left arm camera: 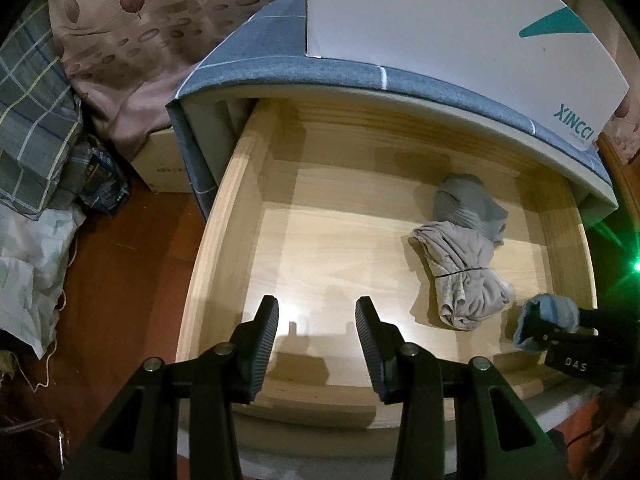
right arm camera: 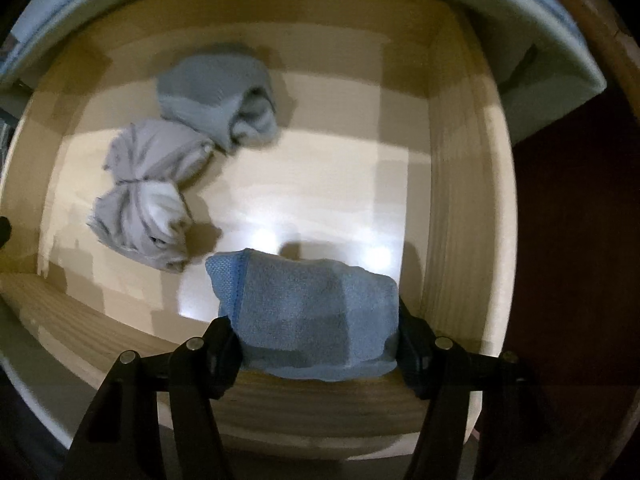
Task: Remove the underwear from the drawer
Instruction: 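Lift the light blue sock with the right gripper and carry it over the box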
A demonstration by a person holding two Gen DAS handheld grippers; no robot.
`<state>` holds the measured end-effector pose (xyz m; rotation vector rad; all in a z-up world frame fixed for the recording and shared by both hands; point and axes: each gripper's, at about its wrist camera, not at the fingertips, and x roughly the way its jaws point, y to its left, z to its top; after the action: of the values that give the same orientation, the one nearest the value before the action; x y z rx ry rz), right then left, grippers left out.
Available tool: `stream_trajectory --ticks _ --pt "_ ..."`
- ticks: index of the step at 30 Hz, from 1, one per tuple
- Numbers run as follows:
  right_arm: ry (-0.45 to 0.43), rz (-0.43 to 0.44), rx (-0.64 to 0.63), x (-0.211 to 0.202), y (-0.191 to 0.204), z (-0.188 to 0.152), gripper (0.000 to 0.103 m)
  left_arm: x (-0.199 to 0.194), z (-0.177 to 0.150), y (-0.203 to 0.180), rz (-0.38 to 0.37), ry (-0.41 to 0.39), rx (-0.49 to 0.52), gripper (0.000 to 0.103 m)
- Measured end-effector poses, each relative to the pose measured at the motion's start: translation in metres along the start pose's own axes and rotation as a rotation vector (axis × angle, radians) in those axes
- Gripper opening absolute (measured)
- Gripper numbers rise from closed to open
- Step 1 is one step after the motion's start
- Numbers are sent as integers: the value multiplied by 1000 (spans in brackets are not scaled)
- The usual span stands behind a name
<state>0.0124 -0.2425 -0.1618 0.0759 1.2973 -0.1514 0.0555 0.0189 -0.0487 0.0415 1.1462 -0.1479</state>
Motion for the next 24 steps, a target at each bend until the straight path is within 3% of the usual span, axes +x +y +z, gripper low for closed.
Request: stream_trajectory --ticks 13,24 --pt "-242 17 14 -82 -5 20 60 -3 -1 3 11 -10 -9 41" --pt "-451 28 20 -191 -18 49 61 -4 -2 3 18 -13 -8 41"
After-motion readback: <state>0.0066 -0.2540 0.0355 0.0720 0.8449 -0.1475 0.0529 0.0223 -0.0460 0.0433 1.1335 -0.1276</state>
